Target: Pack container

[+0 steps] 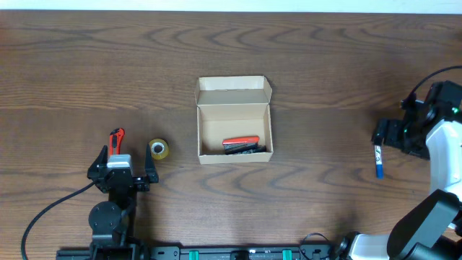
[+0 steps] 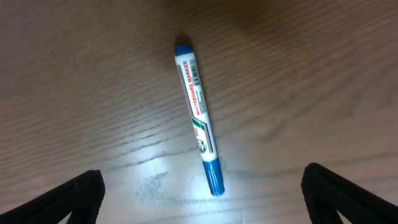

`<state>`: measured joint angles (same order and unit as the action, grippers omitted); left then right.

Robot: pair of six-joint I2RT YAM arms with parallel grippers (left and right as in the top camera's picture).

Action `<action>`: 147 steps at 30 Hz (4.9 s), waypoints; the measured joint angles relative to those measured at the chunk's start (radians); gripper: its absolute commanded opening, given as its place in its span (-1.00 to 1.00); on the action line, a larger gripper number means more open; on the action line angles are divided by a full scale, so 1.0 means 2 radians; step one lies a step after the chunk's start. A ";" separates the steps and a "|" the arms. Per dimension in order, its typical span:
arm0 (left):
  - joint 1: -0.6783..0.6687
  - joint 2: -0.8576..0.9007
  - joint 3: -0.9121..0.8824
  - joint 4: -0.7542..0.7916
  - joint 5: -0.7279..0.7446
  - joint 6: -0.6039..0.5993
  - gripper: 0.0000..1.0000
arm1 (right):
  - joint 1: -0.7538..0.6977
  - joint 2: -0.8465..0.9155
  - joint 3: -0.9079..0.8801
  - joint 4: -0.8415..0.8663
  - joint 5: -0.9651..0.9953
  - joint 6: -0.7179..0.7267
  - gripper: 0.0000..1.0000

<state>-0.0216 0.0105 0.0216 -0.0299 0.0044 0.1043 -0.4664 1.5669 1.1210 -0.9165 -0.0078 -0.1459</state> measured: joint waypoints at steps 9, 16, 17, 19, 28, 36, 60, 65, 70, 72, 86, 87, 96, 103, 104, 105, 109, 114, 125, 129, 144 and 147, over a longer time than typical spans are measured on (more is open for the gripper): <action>0.000 0.000 0.000 0.000 0.000 0.000 0.90 | 0.000 0.016 -0.043 0.052 -0.009 -0.019 0.76; 0.000 0.000 0.000 0.000 0.000 0.000 0.90 | 0.000 0.050 -0.045 0.070 -0.010 -0.022 0.78; 0.000 0.000 0.000 0.000 0.000 0.000 0.90 | 0.000 0.056 -0.045 0.073 -0.010 -0.022 0.78; 0.000 0.000 0.000 0.000 0.000 0.000 0.90 | 0.000 0.067 -0.045 0.079 -0.010 -0.022 0.79; 0.000 0.000 0.000 0.000 0.000 0.000 0.90 | 0.000 0.112 -0.045 0.103 -0.010 -0.022 0.75; 0.000 0.000 0.000 0.000 0.000 0.000 0.90 | 0.000 0.125 -0.044 0.111 -0.005 -0.025 -0.15; 0.000 0.000 0.000 0.000 0.000 0.000 0.90 | 0.045 0.122 -0.025 0.112 -0.112 -0.025 -0.97; 0.000 0.000 0.000 0.000 0.000 0.000 0.91 | 0.094 0.085 0.022 0.108 -0.140 -0.037 -0.97; 0.000 0.000 0.000 0.000 0.000 0.000 0.90 | 0.194 0.023 0.111 0.080 -0.175 -0.091 -0.97; 0.000 0.000 0.000 0.000 0.000 0.000 0.90 | 0.246 0.012 0.140 0.062 -0.182 -0.128 -0.97; 0.000 0.000 0.000 0.000 0.000 0.000 0.91 | 0.524 0.016 0.162 0.003 -0.136 -0.403 -0.97; 0.000 0.000 0.000 0.000 0.000 0.000 0.90 | 0.528 0.021 0.162 0.001 -0.135 -0.413 -0.97; 0.000 0.000 0.000 0.000 0.000 0.000 0.90 | 0.530 0.099 0.162 -0.002 -0.121 -0.428 -0.97; 0.000 0.000 0.000 0.000 0.000 0.000 0.91 | 0.530 0.166 0.162 0.007 -0.119 -0.428 -0.97; 0.000 0.000 0.000 0.000 0.000 0.000 0.90 | 0.530 0.175 0.162 0.008 -0.119 -0.428 -0.97; 0.000 0.000 0.000 0.000 0.000 0.000 0.90 | 0.530 0.186 0.162 0.009 -0.119 -0.428 -0.98; 0.000 0.000 0.000 0.000 0.000 0.000 0.90 | 0.530 0.213 0.162 0.015 -0.118 -0.428 -0.97; 0.000 0.000 0.000 0.000 0.000 0.000 0.91 | 0.530 0.235 0.162 0.016 -0.117 -0.428 -0.95; 0.000 0.000 0.000 0.000 0.000 0.000 0.90 | 0.530 0.230 0.163 0.023 -0.117 -0.423 0.01; 0.000 0.000 0.000 0.000 0.000 0.000 0.90 | 0.530 0.196 0.163 0.023 -0.115 -0.415 0.04; 0.000 0.000 0.000 0.000 0.000 0.000 0.90 | 0.449 -0.033 0.176 0.027 -0.117 -0.323 0.87; 0.000 0.000 0.000 0.000 0.000 0.000 0.90 | 0.414 -0.051 0.176 0.028 -0.120 -0.273 0.99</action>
<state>-0.0216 0.0105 0.0216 -0.0299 0.0048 0.1043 0.3622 1.4654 1.4734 -0.8597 -0.2470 -0.6926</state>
